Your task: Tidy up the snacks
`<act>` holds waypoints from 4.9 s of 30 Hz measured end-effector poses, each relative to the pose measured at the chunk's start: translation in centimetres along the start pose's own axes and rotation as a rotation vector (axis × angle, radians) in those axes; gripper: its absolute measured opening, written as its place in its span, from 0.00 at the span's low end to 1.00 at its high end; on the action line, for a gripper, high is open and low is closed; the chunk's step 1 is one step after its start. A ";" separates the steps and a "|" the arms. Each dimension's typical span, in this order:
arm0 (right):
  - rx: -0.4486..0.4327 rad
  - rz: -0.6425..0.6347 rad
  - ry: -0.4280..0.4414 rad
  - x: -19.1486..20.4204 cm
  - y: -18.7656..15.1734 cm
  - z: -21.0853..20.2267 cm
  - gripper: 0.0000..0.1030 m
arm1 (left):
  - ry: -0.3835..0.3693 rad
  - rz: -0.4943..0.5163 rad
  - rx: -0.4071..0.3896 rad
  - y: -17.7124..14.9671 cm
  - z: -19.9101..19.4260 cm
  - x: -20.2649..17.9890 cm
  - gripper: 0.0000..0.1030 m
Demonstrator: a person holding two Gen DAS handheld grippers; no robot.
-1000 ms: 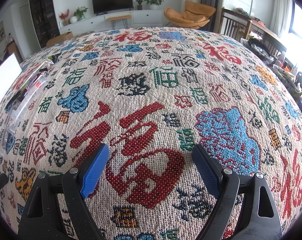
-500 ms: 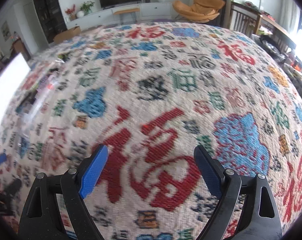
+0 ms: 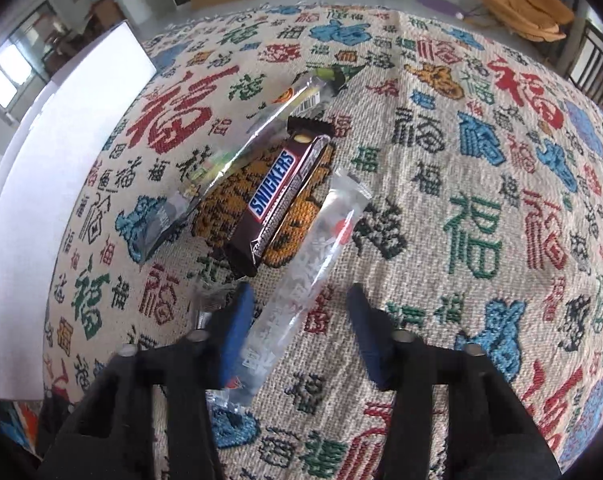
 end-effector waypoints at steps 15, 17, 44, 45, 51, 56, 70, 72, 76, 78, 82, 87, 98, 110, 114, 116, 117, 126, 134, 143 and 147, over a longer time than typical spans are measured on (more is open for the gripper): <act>-0.041 0.015 -0.042 -5.9 -2.4 -4.4 0.18 | 0.000 -0.001 0.001 0.0 0.0 0.0 1.00; -0.031 0.028 -0.063 -8.1 -3.7 -5.2 0.18 | 0.000 -0.001 0.001 0.0 0.0 0.0 1.00; -0.322 0.092 -0.207 -15.8 -10.7 -7.2 0.76 | 0.000 -0.001 0.002 0.0 0.0 0.0 1.00; -0.323 0.091 -0.209 -15.8 -10.8 -7.1 0.76 | 0.000 -0.001 0.002 0.0 0.0 0.0 1.00; -0.324 0.092 -0.214 -15.8 -11.0 -7.2 0.77 | 0.001 0.000 0.003 0.1 0.0 0.0 1.00; -0.325 0.091 -0.213 -15.8 -11.0 -7.2 0.77 | 0.001 0.000 0.003 0.0 0.1 0.0 1.00; -0.326 0.091 -0.212 -15.8 -11.0 -7.3 0.77 | 0.000 0.000 0.003 0.0 0.1 0.0 1.00; -0.326 0.091 -0.212 -15.8 -11.0 -7.3 0.77 | 0.000 0.000 0.003 0.0 0.1 0.0 1.00; -0.326 0.091 -0.211 -15.8 -11.0 -7.3 0.77 | 0.000 0.000 0.004 0.0 0.1 0.0 1.00; -0.326 0.091 -0.211 -15.8 -11.0 -7.3 0.77 | 0.000 0.000 0.004 0.0 0.1 0.0 1.00; -0.327 0.090 -0.211 -15.8 -11.0 -7.3 0.77 | 0.000 0.000 0.004 0.0 0.1 -0.1 1.00; -0.327 0.090 -0.210 -15.8 -11.0 -7.3 0.77 | 0.001 0.000 0.004 0.0 0.1 -0.1 1.00; -0.328 0.090 -0.208 -15.8 -11.0 -7.3 0.77 | -0.028 0.004 0.008 -0.1 -0.3 -0.2 1.00; -0.329 0.089 -0.207 -15.9 -11.0 -7.4 0.77 | -0.288 -0.398 0.037 2.2 -1.1 3.0 0.95; -0.330 0.090 -0.206 -15.9 -11.0 -7.4 0.77 | -0.205 -0.344 0.067 5.5 0.9 2.0 0.88; -0.330 0.090 -0.205 -15.9 -11.1 -7.4 0.77 | -0.118 -0.298 0.095 6.8 2.6 1.7 0.81; -0.330 0.090 -0.205 -15.9 -11.1 -7.4 0.77 | -0.060 -0.272 0.115 7.0 3.4 1.7 0.72; -0.335 0.095 -0.192 -15.9 -11.0 -7.6 0.77 | -0.083 -0.172 0.074 4.6 1.6 0.0 0.18; -0.323 0.085 -0.146 -15.6 -11.0 -7.4 0.86 | -0.238 -0.255 0.013 1.6 -4.0 0.2 0.18; -0.050 0.233 0.023 -16.1 -7.9 -8.4 0.83 | -0.276 -0.306 -0.056 1.0 -7.2 1.3 0.18; 0.040 0.160 -0.054 -14.9 -8.0 -6.7 0.66 | -0.293 -0.318 -0.094 0.9 -9.2 1.9 0.18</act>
Point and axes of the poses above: each gripper's, at about its wrist camera, not at the fingertips, and z roughly the way its jaws point, x to its left, y to its top, the point moved 10 cm from there along z, roughly the way its jaws point, and after that the axes turned 1 degree about x, right-handed, at the moved point
